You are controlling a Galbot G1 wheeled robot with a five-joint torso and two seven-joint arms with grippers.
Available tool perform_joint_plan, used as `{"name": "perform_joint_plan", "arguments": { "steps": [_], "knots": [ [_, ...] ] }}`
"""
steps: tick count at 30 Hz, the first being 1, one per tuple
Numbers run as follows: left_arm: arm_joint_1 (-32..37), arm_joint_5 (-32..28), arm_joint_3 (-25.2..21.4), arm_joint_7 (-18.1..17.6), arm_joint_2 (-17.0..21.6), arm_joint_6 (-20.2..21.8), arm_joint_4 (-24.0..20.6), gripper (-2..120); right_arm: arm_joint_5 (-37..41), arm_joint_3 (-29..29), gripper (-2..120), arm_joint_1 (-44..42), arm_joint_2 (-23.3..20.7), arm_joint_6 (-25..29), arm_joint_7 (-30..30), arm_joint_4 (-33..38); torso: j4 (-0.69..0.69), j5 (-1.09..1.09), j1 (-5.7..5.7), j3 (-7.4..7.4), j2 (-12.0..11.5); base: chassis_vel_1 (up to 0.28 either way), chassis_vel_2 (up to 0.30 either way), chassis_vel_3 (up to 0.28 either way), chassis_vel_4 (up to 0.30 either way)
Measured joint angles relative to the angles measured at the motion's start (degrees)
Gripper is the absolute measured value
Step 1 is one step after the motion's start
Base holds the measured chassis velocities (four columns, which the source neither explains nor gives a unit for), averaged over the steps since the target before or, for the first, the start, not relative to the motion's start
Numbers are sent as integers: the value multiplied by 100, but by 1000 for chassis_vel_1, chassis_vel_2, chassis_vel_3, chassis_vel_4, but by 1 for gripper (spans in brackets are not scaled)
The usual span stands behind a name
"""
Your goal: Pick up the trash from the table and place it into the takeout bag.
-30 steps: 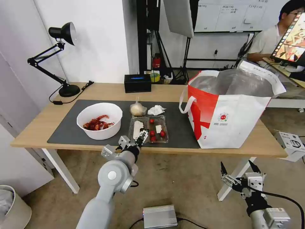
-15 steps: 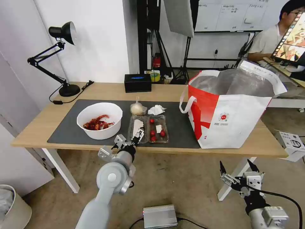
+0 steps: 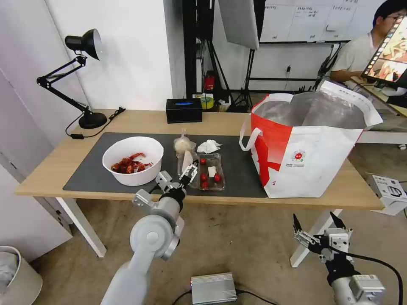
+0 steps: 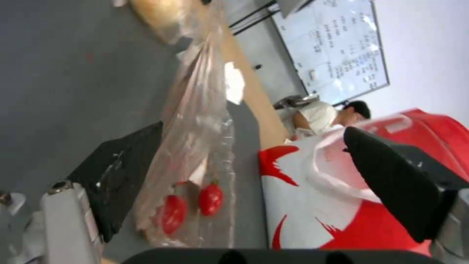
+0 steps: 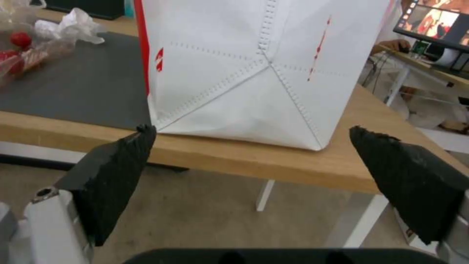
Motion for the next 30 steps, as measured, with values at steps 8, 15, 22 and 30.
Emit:
{"name": "perform_joint_plan", "arguments": {
  "steps": [8,15,22,30],
  "knots": [
    [-61,209,282,259,0,37,33,100,-4,0,100,-3,25,13,-2,22,0,0,-1,0,0,0,0,0,0],
    [-95,1002,532,545,91,241,228,100,-6,0,100,0,69,33,-4,26,0,0,-1,0,0,0,0,0,0],
    [-130,2309,585,950,448,354,448,92,144,-64,100,56,98,150,-46,39,0,0,-1,0,0,0,0,0,0],
    [-197,3196,542,1381,1031,321,473,65,501,-165,100,252,82,154,-88,48,0,-1,-1,0,0,0,0,0,0]
  ]
}}
